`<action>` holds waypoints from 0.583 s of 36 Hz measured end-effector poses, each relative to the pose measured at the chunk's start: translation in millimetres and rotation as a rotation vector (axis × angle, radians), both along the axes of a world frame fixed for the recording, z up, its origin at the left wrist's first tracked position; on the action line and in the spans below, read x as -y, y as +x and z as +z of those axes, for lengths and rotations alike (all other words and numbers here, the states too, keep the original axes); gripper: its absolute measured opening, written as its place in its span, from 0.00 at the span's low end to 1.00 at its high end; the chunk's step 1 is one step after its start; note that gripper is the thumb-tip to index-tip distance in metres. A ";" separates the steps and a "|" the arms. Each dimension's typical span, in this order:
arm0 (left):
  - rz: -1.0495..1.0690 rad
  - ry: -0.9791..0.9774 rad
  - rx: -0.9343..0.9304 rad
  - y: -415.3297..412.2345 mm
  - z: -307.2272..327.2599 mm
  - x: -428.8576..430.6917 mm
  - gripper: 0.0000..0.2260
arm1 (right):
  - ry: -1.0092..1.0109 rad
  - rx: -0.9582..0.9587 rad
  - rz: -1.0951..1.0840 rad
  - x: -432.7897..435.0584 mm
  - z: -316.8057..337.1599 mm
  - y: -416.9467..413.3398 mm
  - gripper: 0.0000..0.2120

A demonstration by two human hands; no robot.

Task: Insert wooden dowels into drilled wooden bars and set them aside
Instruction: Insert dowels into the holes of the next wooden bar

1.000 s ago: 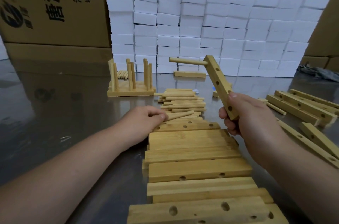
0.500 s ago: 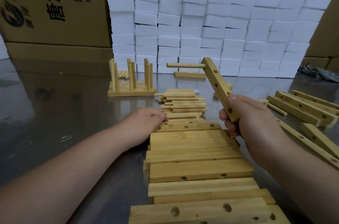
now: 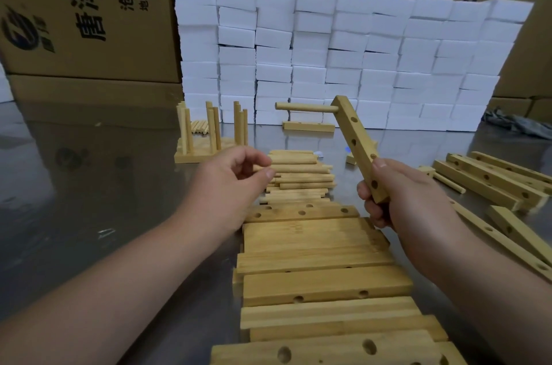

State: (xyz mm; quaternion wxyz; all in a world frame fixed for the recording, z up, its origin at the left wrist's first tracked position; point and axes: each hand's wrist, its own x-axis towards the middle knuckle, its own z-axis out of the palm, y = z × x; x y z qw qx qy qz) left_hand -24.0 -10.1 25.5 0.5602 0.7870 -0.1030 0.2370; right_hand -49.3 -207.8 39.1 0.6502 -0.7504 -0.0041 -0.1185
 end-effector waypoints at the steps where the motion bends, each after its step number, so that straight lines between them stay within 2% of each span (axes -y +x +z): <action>1: -0.014 -0.016 0.004 -3.1 0.6 2.3 0.06 | -0.001 0.002 0.013 -0.6 0.2 -0.4 0.14; 7: -0.056 -0.106 0.052 -12.0 3.9 8.5 0.06 | 0.013 0.053 0.130 -1.6 0.8 -2.9 0.13; 13: -0.040 -0.092 0.082 -16.2 4.2 12.5 0.06 | 0.054 0.108 0.277 0.0 -1.3 -1.7 0.16; 21: -0.017 -0.095 0.094 -17.4 5.9 11.7 0.05 | 0.013 0.150 0.333 0.3 -0.3 -2.1 0.21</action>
